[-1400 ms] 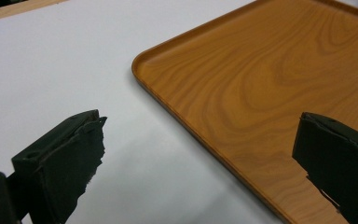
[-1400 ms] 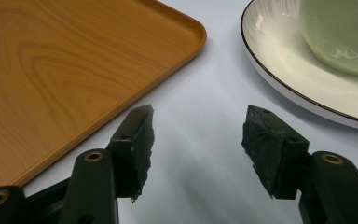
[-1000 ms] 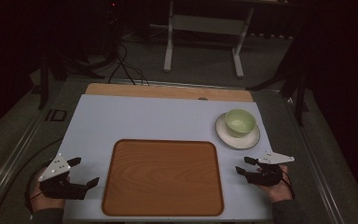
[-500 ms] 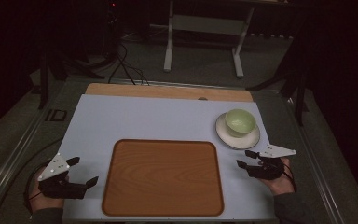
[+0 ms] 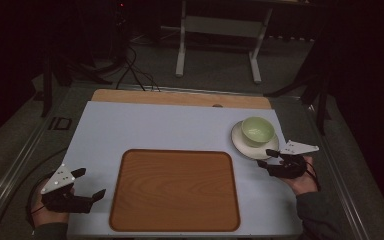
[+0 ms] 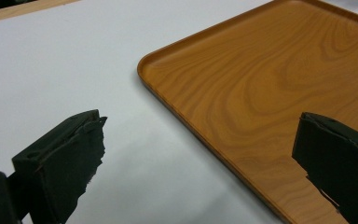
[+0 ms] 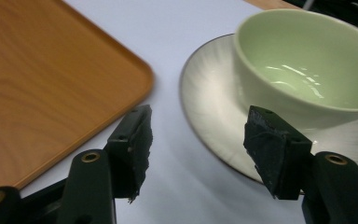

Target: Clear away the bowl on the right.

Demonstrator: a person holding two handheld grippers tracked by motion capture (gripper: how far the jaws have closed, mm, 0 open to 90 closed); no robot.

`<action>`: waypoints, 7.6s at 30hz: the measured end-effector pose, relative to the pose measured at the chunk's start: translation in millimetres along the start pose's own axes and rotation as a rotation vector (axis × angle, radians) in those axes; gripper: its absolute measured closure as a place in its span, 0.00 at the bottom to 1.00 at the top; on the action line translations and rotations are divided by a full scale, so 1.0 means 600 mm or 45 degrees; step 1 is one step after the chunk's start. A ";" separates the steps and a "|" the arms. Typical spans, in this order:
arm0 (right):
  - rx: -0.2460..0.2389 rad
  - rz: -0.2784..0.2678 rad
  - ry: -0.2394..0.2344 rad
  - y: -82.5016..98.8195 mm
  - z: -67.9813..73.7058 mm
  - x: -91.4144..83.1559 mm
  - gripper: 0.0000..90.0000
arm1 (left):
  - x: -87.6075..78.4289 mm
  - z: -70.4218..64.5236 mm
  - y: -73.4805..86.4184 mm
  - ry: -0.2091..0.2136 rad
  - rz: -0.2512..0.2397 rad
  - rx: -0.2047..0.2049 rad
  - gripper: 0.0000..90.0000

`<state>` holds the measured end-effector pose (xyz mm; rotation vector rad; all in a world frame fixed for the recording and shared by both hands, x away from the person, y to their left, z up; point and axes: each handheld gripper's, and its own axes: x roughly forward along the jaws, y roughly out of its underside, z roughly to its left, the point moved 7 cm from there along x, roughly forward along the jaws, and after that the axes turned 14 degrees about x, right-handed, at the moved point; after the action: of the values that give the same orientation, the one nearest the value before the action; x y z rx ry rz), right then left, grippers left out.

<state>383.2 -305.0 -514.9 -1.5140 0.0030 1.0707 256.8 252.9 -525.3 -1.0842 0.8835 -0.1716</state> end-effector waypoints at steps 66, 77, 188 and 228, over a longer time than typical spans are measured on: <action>0.706 0.193 0.328 -0.042 -0.162 0.110 0.84 | -0.003 0.005 -0.002 -0.007 -0.019 0.004 0.02; 0.705 0.207 0.325 -0.052 -0.152 0.112 0.93 | -0.008 0.008 -0.002 -0.016 -0.034 0.001 0.03; 0.245 0.229 -0.125 -0.132 0.058 0.100 0.91 | -0.013 0.008 -0.007 -0.020 -0.063 0.005 0.03; 0.110 0.255 -0.231 -0.141 0.146 0.121 0.91 | -0.014 0.009 -0.007 -0.023 -0.067 0.005 0.03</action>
<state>419.2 -172.4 -479.7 -1.3555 0.0749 1.3486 256.0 259.2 -516.2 -1.1044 0.8389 -0.2066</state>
